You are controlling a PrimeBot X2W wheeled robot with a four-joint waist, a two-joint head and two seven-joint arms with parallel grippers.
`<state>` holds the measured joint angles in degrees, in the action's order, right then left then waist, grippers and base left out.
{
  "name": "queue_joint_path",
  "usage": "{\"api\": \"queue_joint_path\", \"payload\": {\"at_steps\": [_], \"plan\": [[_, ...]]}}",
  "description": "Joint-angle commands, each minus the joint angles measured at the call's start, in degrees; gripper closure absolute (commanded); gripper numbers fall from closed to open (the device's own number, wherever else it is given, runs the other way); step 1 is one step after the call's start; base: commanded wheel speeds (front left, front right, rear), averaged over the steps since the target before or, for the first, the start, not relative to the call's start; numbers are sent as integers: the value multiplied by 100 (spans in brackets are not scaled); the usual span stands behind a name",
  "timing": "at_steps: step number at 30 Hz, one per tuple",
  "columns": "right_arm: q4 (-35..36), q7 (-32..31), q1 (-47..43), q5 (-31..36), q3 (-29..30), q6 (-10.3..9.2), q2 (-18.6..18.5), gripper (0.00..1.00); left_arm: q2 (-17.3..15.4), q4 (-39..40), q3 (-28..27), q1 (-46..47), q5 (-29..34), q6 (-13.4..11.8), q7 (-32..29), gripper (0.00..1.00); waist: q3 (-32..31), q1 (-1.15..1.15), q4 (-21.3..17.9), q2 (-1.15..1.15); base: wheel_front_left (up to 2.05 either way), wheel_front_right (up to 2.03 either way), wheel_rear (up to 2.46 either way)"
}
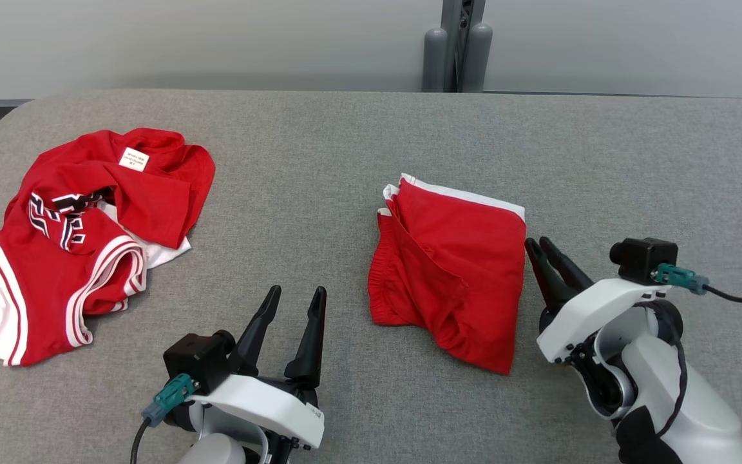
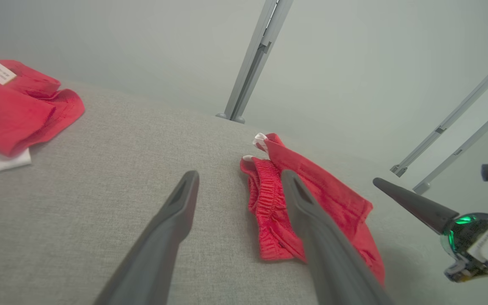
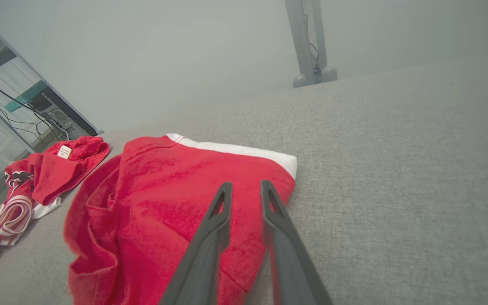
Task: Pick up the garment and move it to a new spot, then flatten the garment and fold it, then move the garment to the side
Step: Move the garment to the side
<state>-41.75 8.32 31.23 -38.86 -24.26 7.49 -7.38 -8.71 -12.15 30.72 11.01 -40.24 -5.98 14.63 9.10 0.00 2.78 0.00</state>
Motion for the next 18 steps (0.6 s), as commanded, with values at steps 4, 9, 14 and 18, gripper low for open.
{"api": "queue_joint_path", "payload": {"at_steps": [4, 9, 14, 18], "plan": [[77, -96, -209, 115, -42, 1, 126, 100, -57, 27, -24, 32, -16, -38, -11, 0, 33, 0, 80, 0, 0, 0, 0], [-43, -176, -211, 142, -236, 1, 289, 100, -79, 34, -34, 69, -30, -40, -12, 0, 52, 0, 212, 0, 0, 0, 0], [-295, -96, 9, 0, -570, 1, 412, 100, -89, 48, -20, 113, -38, -32, -22, 0, 92, 0, 417, 0, 0, 0, 0], [-456, 60, 227, -114, -826, 1, 433, 100, -100, 59, -9, 123, -30, -38, -32, 0, 118, 0, 548, 0, 0, 0, 0]]}}
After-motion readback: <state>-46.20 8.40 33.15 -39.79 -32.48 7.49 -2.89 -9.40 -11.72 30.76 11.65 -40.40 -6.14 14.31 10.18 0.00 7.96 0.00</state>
